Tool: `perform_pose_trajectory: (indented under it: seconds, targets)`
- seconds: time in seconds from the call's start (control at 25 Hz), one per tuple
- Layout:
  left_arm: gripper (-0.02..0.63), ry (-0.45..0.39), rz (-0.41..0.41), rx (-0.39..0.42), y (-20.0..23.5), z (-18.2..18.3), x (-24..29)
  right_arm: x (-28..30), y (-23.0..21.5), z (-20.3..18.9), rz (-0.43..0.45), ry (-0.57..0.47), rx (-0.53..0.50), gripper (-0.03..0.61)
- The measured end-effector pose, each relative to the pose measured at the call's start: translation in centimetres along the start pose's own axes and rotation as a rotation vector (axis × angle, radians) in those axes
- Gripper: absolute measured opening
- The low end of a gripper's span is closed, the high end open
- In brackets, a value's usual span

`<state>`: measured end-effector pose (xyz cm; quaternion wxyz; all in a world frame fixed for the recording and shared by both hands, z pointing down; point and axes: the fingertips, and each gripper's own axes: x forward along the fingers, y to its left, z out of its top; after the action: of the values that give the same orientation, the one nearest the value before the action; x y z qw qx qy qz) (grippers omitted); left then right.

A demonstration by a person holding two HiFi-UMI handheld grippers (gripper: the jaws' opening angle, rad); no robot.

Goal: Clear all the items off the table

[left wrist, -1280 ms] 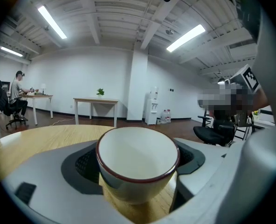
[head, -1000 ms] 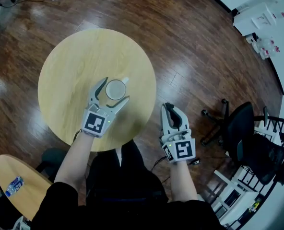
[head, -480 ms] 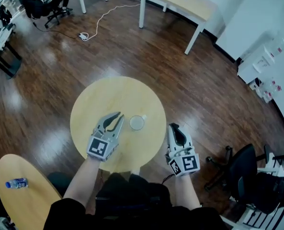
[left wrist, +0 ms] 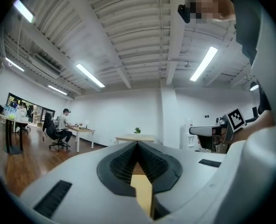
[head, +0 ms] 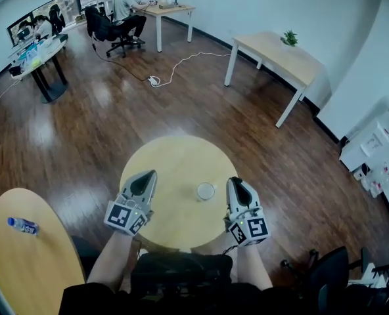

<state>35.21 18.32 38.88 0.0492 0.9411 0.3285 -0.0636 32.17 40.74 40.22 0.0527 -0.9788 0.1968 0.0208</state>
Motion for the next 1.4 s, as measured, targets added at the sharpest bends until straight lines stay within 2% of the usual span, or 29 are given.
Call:
perform_pose_trajectory:
  seconds: [0.12,0.28,0.36,0.72,1.0,1.04,1.12,1.28,1.36,1.4]
  targets:
    - [0.002,-0.009,0.038,-0.037,1.5,0.2,-0.8,1.0,1.5,0.1,0.014,-0.008,0.007,0.034]
    - [0.0,-0.05,0.084,-0.127,4.2,1.3,-1.7,2.6,3.5,0.1,0.026,-0.023,-0.002,0.034]
    - [0.0,-0.079,0.089,-0.135,4.8,2.1,-2.5,2.9,4.4,0.0,0.025,-0.024,-0.013,0.034]
    - [0.002,-0.098,0.183,-0.047,7.8,3.2,-5.3,4.7,6.2,-1.3,0.042,-0.001,0.002,0.034]
    - [0.002,-0.122,0.324,-0.02,11.2,3.0,-8.4,7.4,6.0,-3.1,0.1,0.022,0.016,0.034]
    - [0.015,-0.118,0.344,-0.02,11.6,2.9,-9.1,7.8,6.0,-3.3,0.114,0.022,0.021,0.034]
    - [0.086,-0.112,0.388,-0.011,12.4,2.9,-10.7,8.7,6.7,-3.3,0.15,0.015,0.027,0.034]
    - [0.089,-0.133,0.508,0.026,14.3,4.0,-15.0,10.9,9.5,-3.5,0.243,0.001,0.031,0.034]
    - [0.146,-0.142,0.561,0.038,15.1,4.8,-17.2,12.0,11.4,-3.4,0.293,-0.004,0.034,0.034]
    - [0.15,-0.144,0.586,0.045,15.6,5.2,-18.3,12.6,12.4,-3.2,0.317,-0.005,0.034,0.034]
